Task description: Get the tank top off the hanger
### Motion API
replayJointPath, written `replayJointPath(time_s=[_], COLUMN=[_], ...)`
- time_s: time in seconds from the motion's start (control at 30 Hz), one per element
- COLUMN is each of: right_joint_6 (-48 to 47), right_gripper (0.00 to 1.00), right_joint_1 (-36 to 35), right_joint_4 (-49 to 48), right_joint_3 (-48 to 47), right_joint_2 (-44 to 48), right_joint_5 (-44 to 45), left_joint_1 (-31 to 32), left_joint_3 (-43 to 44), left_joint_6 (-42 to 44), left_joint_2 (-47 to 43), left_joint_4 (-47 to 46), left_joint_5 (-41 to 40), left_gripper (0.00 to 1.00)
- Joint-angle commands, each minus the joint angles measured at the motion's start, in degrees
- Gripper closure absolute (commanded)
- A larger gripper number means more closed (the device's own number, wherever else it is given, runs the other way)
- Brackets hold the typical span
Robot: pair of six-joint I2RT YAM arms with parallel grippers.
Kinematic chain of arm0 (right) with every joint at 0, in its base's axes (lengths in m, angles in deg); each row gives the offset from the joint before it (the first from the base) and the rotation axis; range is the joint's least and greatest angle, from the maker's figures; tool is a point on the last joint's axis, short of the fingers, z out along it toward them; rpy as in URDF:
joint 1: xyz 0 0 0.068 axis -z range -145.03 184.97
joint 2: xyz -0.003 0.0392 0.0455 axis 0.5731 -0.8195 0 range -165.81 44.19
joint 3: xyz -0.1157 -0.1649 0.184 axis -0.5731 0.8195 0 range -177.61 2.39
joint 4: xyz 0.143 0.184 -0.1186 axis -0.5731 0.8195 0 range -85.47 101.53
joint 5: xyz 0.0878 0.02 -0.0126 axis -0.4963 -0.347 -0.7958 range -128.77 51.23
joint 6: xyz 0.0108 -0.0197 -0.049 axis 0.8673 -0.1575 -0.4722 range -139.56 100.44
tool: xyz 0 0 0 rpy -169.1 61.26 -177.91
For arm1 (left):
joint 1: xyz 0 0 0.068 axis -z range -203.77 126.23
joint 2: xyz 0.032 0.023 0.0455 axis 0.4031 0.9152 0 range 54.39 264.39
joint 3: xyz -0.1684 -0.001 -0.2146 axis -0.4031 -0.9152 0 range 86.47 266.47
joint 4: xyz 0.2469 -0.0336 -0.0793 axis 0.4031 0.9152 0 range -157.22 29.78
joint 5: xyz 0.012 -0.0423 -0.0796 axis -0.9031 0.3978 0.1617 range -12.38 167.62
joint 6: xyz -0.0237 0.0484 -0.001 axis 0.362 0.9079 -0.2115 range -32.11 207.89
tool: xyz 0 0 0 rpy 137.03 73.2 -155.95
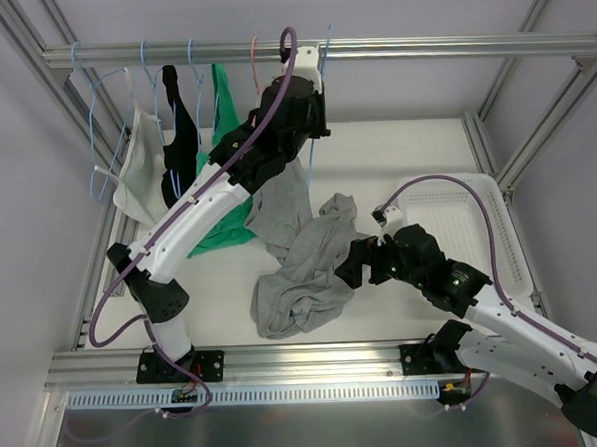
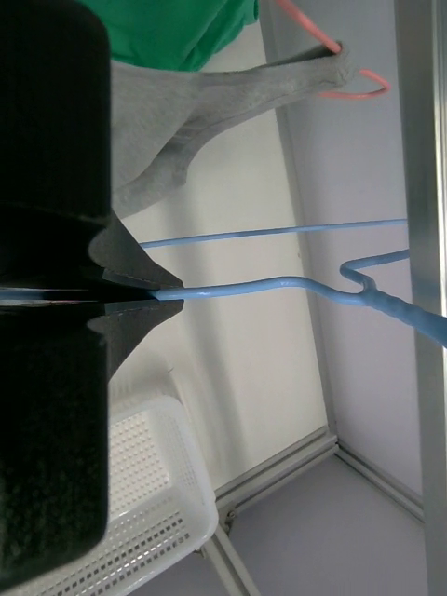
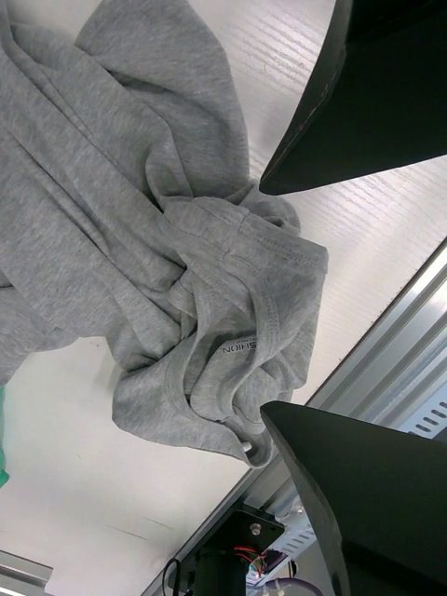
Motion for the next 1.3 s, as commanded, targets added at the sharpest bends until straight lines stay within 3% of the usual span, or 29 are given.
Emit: replayJointPath(time_s=[0.0, 0.33, 0.63, 1.2, 1.27], right_joint_6=[0.01, 0.89, 1.24, 0.89, -0.33], right_gripper=[0.01, 0.01, 0.01, 0.01, 0.01], right_joint_1=[-0.27, -0.27, -0.27, -0.19, -0.27], right_joint_4=[1.03, 1.73, 1.56, -0.37, -2.13], right_joint_3=[0.42, 1.39, 1.39, 2.80, 3.06], right_joint_2=[2.62, 3.60, 3.33, 3.69, 2.55], right_joint_5=[1.80, 1.62, 0.92, -1.62, -4.08], left_joint_1=[-0.89, -3.79, -4.50, -8.01, -8.01], left_joint_3=[5.55, 5.82, 4.76, -1.56, -3.57], left_joint_6=[0.82, -5.43, -8.85, -15.63, -15.62], left_joint_2=[2.45, 4.65, 3.95, 1.49, -0.26], left_joint_4=[0.00, -0.09, -0.09, 1.40, 1.40], left_joint_5=[-1.34, 4.64, 4.20, 15.62, 16.59], left_gripper=[1.00, 1.00, 1.00, 1.00, 0.86])
